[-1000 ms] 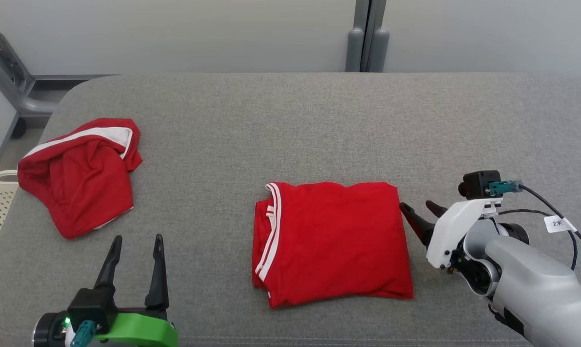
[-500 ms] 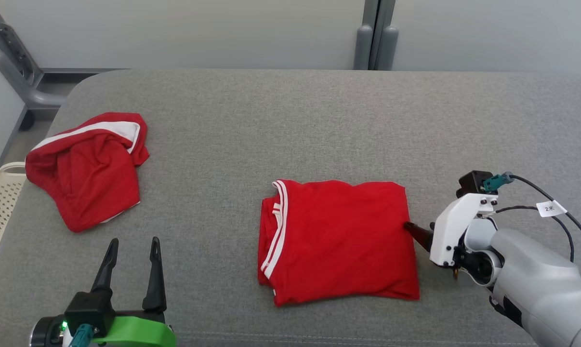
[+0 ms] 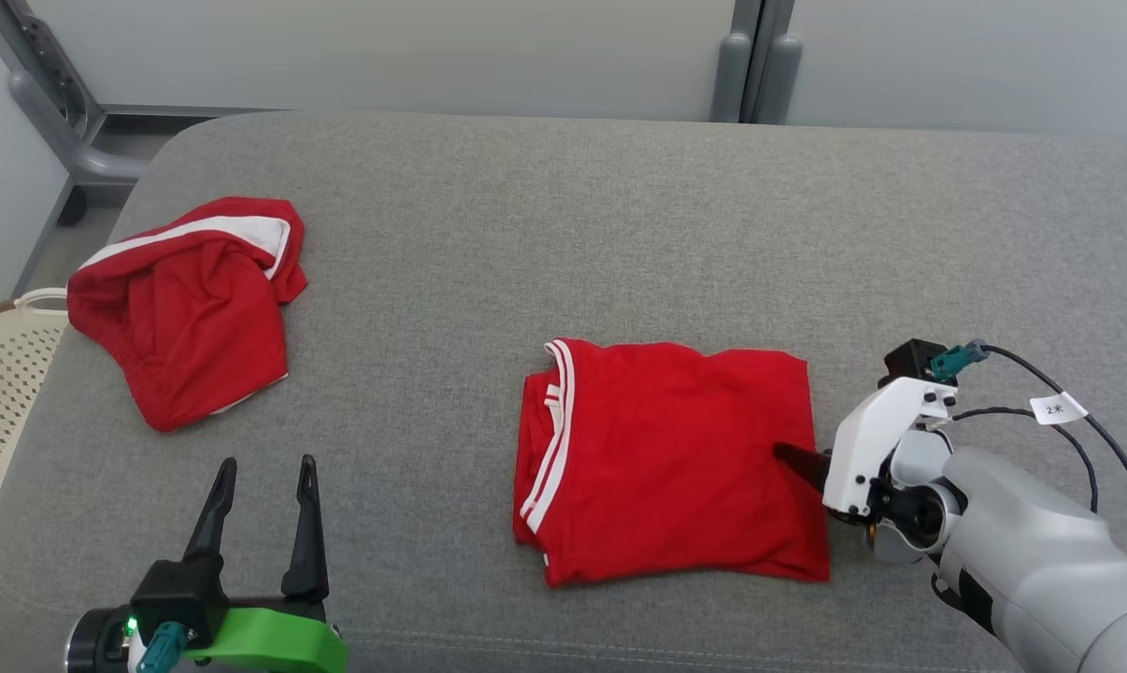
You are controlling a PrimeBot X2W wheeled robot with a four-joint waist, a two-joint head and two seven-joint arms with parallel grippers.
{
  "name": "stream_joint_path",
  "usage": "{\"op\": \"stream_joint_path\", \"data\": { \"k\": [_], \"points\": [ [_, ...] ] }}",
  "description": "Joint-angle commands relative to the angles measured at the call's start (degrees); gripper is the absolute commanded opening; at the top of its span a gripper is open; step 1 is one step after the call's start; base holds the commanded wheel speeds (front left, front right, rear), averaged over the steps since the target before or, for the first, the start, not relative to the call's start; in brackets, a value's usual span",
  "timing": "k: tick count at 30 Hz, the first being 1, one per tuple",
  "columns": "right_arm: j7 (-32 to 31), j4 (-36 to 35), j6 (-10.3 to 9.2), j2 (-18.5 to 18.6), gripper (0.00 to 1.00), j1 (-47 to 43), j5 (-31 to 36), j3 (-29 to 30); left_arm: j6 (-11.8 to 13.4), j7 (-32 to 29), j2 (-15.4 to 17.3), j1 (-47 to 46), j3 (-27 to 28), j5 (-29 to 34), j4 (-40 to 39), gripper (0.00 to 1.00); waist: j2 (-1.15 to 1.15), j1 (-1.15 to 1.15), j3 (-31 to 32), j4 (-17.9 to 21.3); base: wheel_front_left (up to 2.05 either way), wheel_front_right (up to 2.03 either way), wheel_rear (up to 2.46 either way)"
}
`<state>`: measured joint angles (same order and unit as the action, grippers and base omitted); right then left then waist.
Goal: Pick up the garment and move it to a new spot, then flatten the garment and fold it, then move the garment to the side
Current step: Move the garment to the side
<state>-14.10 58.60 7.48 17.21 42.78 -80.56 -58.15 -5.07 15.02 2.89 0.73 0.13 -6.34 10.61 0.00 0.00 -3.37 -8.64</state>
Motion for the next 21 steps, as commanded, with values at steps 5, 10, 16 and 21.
{"op": "stream_joint_path", "data": {
  "k": [5, 10, 16, 21],
  "points": [
    [1.2, 1.4, 0.01, -1.8, 0.0, -0.1, -1.0, 0.4, 0.3, 0.1, 0.0, -0.9, -0.1, -0.6, 0.2, 1.0, 0.0, 0.0, -0.3, 0.0, 0.0, 0.0, 0.0],
    [3.4, 1.4, 0.0, -1.3, 0.0, 1.2, -0.4, 0.1, 0.4, 0.1, 0.0, -1.1, -0.2, -0.7, 0.3, 1.0, 0.0, 0.0, -0.3, 0.3, 0.0, 0.0, 0.0],
    [5.6, 1.7, -0.04, 1.2, 0.0, 4.3, 0.7, 0.2, 0.5, 0.1, 0.0, -0.8, 0.2, -0.7, -0.1, 1.0, 0.0, 0.0, -0.5, 1.3, 0.0, 0.0, 0.0],
    [7.1, 4.9, -0.04, 3.0, 0.0, 8.8, 1.5, 0.7, 0.2, 0.1, 0.0, -1.7, 0.1, -0.1, -0.3, 1.0, 0.0, 0.0, -1.6, 2.1, 0.0, 0.0, 0.0]
  ]
}}
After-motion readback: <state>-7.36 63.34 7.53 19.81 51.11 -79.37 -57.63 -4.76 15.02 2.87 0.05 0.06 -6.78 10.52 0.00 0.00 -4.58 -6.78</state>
